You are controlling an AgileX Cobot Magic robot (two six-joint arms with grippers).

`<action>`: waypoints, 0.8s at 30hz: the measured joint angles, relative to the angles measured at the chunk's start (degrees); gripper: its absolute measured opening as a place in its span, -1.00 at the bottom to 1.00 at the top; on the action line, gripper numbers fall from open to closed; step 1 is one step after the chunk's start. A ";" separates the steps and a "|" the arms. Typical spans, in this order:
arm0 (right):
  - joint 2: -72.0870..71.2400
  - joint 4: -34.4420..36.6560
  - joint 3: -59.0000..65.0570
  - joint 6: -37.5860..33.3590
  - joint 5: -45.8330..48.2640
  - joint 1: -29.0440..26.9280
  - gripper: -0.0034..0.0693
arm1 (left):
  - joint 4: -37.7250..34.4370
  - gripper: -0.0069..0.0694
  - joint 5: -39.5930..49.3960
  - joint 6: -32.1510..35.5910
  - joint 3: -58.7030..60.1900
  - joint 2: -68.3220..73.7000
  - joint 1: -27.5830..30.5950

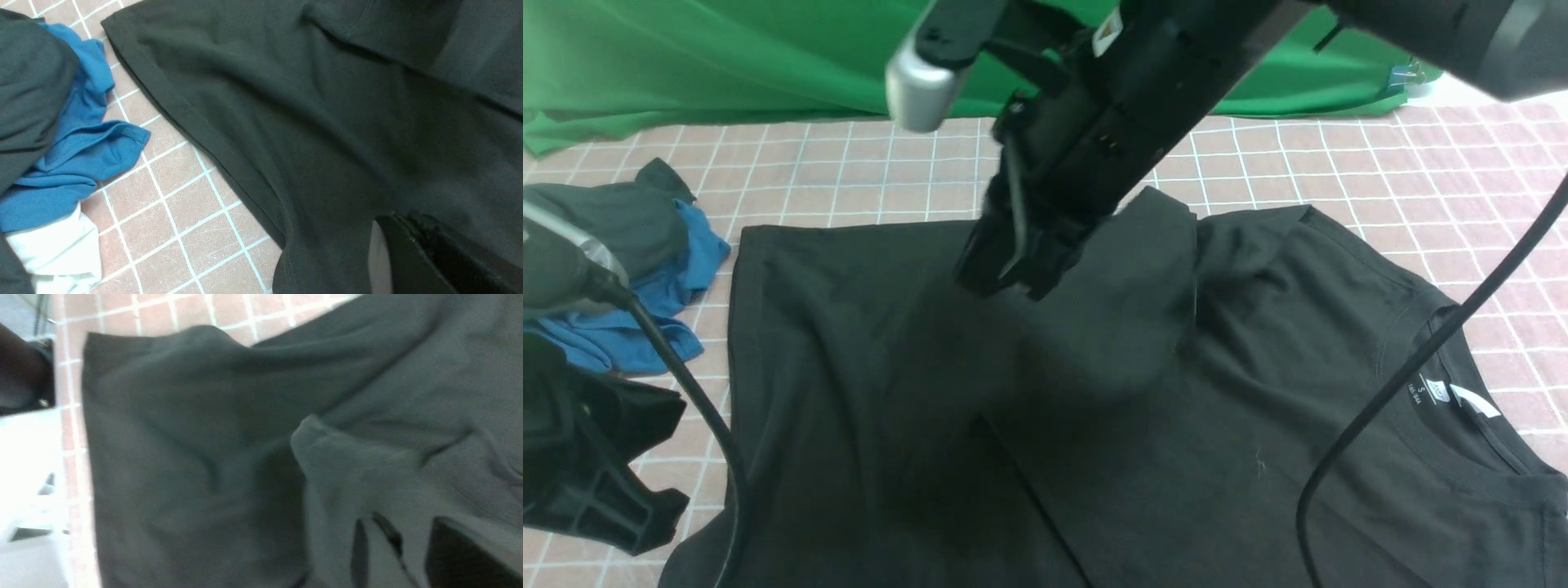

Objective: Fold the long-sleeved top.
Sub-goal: Use the right arm to drag and drop the cuff onto the cuffclosest to the right arm

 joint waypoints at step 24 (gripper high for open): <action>0.78 -9.37 18.90 14.78 -14.37 10.43 0.26 | 1.06 -0.77 -0.65 0.00 0.07 0.00 0.00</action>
